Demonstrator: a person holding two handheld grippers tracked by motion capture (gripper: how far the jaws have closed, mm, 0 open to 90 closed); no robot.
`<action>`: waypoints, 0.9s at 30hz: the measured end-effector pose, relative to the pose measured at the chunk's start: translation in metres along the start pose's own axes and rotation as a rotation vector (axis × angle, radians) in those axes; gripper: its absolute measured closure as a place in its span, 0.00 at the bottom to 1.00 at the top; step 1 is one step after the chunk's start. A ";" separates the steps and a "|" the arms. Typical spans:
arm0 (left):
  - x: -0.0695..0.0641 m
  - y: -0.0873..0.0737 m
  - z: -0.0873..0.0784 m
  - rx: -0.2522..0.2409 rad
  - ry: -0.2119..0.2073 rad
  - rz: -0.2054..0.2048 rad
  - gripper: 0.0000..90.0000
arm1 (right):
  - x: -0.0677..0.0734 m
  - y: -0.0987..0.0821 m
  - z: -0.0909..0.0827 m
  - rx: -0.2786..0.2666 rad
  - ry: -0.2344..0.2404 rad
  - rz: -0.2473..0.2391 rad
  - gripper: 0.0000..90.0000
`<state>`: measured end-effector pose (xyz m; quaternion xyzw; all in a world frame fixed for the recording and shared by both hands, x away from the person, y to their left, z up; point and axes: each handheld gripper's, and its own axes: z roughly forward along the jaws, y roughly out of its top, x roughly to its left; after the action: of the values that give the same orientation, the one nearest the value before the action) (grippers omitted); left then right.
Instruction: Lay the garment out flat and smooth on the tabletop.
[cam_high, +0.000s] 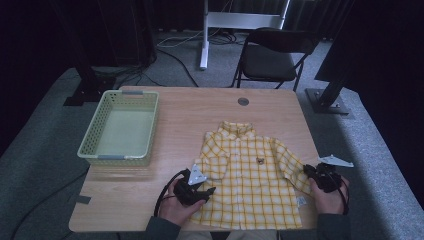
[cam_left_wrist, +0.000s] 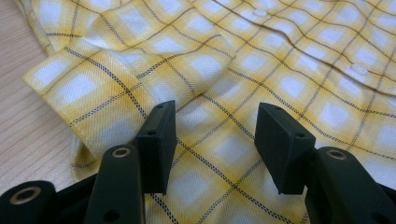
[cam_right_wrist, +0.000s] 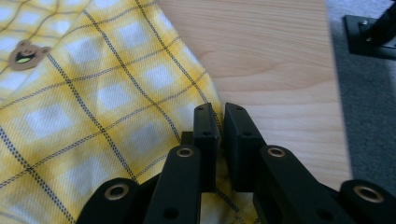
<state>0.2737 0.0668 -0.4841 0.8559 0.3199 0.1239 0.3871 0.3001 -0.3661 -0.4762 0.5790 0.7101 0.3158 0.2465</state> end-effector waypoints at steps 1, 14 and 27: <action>0.000 0.000 0.000 0.000 0.000 0.000 0.55 | -0.003 -0.001 -0.002 -0.004 -0.011 0.013 0.93; 0.000 0.000 0.000 -0.001 0.002 -0.002 0.55 | -0.001 0.002 -0.019 -0.108 -0.006 0.021 0.67; -0.001 0.000 0.000 0.000 0.003 -0.001 0.55 | 0.021 -0.003 0.003 0.033 0.029 -0.076 0.68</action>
<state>0.2734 0.0664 -0.4841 0.8555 0.3208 0.1251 0.3867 0.2953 -0.3451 -0.4803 0.5509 0.7404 0.3026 0.2383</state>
